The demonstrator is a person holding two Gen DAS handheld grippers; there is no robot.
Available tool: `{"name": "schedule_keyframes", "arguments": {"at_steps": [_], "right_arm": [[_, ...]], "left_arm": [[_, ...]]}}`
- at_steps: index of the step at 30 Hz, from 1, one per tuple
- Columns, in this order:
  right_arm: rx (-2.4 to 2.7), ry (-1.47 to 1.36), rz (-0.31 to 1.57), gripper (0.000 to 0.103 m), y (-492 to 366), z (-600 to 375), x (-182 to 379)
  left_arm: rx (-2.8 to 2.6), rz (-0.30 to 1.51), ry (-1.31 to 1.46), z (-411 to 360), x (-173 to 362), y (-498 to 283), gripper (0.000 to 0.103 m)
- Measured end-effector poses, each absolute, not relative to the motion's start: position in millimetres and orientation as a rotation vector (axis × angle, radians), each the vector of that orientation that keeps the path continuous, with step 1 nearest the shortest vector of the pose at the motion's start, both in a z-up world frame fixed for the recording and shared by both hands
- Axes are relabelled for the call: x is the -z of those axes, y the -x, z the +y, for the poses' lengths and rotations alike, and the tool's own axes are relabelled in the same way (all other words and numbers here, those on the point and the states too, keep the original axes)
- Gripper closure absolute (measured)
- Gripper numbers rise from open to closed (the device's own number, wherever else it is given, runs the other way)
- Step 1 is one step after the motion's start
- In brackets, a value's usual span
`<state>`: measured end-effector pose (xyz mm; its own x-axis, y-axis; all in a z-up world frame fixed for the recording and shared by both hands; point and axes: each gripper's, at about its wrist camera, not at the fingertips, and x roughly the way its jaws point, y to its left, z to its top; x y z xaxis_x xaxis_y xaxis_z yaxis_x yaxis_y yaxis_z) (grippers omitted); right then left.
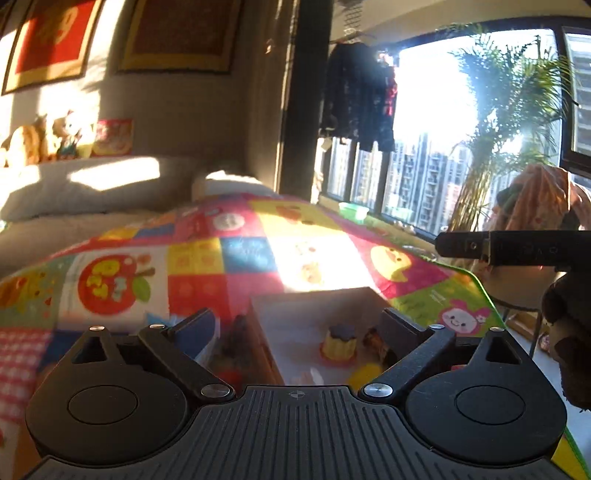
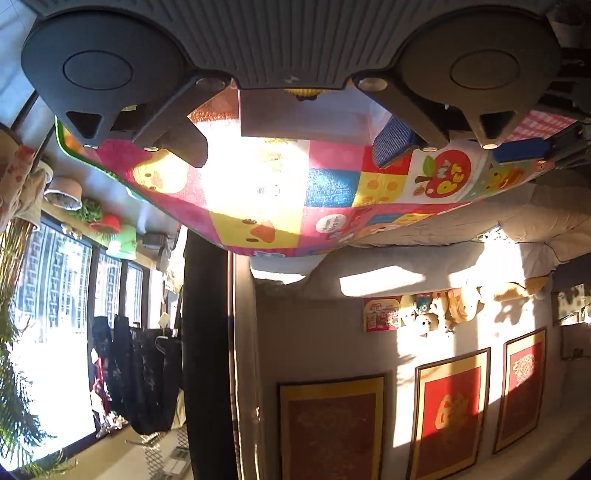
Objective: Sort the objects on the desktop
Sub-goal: 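Lower the yogurt bottle and corn toy into the white box and open both tools, then grasp the black plush toy with the left tool while the right approaches the pink pig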
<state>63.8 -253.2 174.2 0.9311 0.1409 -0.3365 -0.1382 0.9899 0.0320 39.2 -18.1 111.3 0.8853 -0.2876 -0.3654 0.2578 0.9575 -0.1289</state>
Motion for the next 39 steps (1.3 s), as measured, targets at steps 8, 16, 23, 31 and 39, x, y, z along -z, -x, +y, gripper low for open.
{"name": "schedule_keyframes", "arguments": {"at_steps": [8,16,23,31,39], "right_arm": [[-0.114,-0.069,0.426,0.005,-73,-226,-142],[-0.255,0.259,0.428,0.005,-57,-121,-91],[-0.452,0.276,0.5,0.03,-77,-36,-85],[-0.419,0.155,0.706,0.046,-154,-10,-56],[-0.515,0.094,0.636,0.064,-94,-61,-93]], "left_arm": [[0.144,0.593,0.179,7,-40,-29,0.003],[-0.141,0.518,0.045,93,-43,6,0.0],[-0.226,0.548,0.169,147,-27,24,0.0],[-0.18,0.53,0.177,144,-21,29,0.0],[-0.188,0.547,0.173,142,-20,26,0.0]]}}
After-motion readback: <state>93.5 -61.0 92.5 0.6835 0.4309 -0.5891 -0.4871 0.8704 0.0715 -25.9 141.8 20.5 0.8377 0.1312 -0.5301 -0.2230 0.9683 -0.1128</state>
